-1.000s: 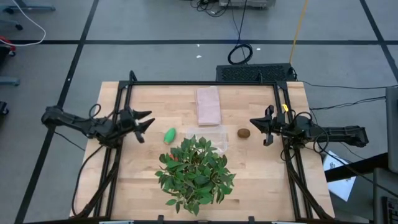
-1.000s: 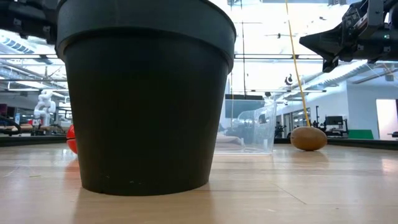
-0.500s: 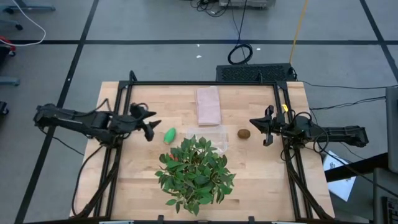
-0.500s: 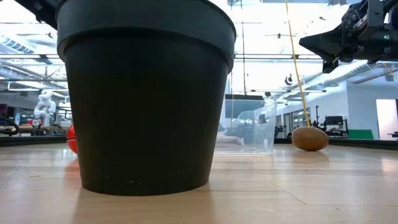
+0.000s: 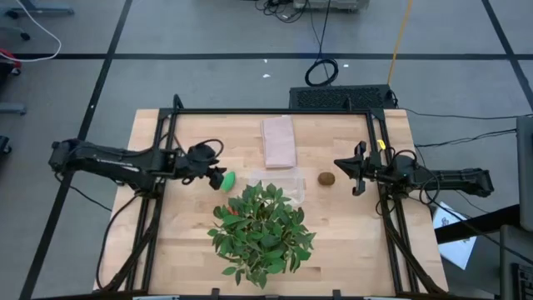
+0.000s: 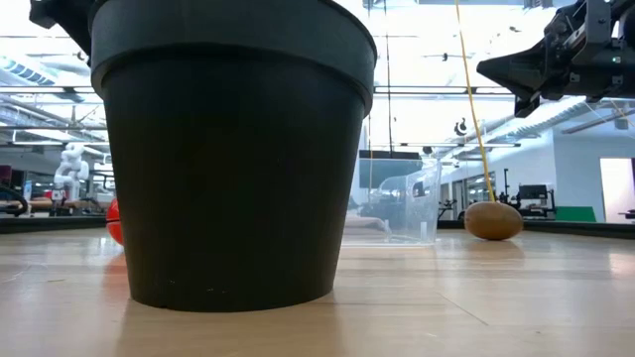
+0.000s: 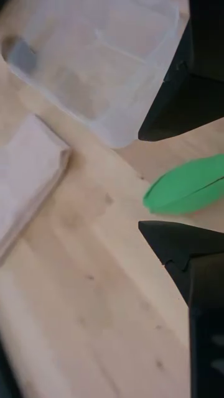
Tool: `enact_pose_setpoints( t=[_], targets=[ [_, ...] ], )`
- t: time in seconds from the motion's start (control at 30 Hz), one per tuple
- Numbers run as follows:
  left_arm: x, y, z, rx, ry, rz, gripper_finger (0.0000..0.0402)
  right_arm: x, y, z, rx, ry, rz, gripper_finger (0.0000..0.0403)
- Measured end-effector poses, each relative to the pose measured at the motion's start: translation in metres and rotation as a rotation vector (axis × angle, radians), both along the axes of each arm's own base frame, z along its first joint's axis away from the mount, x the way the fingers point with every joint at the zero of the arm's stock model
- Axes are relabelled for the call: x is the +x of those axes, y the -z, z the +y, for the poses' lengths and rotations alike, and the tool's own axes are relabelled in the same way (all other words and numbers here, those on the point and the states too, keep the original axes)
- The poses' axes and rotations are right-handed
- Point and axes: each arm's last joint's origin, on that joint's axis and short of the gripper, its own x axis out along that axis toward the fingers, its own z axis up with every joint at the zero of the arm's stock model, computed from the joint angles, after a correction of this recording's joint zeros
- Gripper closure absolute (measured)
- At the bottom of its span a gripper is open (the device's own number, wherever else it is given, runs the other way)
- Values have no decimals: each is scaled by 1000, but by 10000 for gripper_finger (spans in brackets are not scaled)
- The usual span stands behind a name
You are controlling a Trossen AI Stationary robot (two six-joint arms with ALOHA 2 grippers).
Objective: Pick and placing Produce into tupperware
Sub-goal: Put the corn into the transparent bin
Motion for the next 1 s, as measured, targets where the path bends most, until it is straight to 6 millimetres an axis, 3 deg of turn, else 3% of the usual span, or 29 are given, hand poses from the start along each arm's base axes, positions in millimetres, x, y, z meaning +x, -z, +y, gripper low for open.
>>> enact_pose_setpoints(
  t=[0.3, 0.63, 1.0],
  targets=[
    [11, 18, 14, -127, -35, 83, 173, 0, 0, 0, 5, -1, 1, 403],
    [26, 3, 18, -165, 48, 101, 173, 0, 0, 0, 15, -3, 0, 403],
    [36, -2, 18, -18, 212, 75, 174, 1, 1, 0, 16, -3, 13, 403]
  ],
)
